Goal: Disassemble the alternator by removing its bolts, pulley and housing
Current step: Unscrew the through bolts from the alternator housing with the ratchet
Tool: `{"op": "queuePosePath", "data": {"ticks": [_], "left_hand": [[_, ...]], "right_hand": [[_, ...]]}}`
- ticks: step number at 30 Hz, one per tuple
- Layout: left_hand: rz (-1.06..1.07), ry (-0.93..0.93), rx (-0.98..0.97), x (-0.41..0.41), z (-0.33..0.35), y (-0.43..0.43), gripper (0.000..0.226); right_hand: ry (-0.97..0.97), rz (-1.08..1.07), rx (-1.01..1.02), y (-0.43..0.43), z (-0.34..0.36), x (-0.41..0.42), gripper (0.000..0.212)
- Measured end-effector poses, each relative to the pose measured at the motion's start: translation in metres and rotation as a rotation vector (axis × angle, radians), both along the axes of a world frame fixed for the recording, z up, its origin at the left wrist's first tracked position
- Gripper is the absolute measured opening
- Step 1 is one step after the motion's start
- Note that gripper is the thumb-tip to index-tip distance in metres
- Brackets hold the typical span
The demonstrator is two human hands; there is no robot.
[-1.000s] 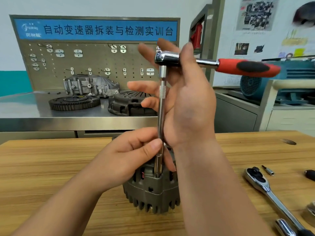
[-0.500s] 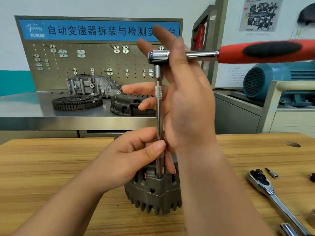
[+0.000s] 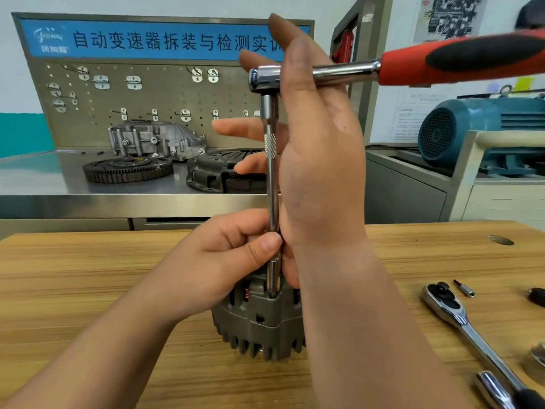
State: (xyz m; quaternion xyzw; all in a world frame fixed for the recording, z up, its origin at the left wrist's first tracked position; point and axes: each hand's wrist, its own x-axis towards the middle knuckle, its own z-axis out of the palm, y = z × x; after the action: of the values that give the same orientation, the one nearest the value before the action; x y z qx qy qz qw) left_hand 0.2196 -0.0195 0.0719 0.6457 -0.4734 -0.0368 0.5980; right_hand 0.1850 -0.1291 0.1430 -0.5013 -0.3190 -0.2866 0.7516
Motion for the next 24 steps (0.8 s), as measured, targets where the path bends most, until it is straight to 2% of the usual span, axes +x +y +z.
{"op": "queuePosePath", "data": {"ticks": [6,11,15,18,24], "left_hand": [[0.034,0.041,-0.003,0.0005,-0.0010,-0.0007,0.033],[0.054,0.045,0.002,-0.0004,-0.0011,-0.0010,0.031],[-0.018,0.061,-0.028,-0.0037,0.0009,-0.0011,0.040],[-0.044,0.086,-0.032,-0.0055,0.0020,0.0003,0.034],[-0.016,0.097,-0.051,-0.0088,0.0025,-0.0025,0.035]], "right_hand": [[-0.039,-0.065,0.025,-0.0032,0.0011,-0.0021,0.032],[-0.106,-0.092,0.021,-0.0014,0.0015,-0.0027,0.026],[0.017,0.122,0.047,-0.0012,0.0002,-0.0021,0.035],[0.124,0.274,0.072,-0.0020,0.0016,-0.0013,0.035],[0.153,0.301,-0.004,-0.0044,-0.0007,0.0012,0.043]]}}
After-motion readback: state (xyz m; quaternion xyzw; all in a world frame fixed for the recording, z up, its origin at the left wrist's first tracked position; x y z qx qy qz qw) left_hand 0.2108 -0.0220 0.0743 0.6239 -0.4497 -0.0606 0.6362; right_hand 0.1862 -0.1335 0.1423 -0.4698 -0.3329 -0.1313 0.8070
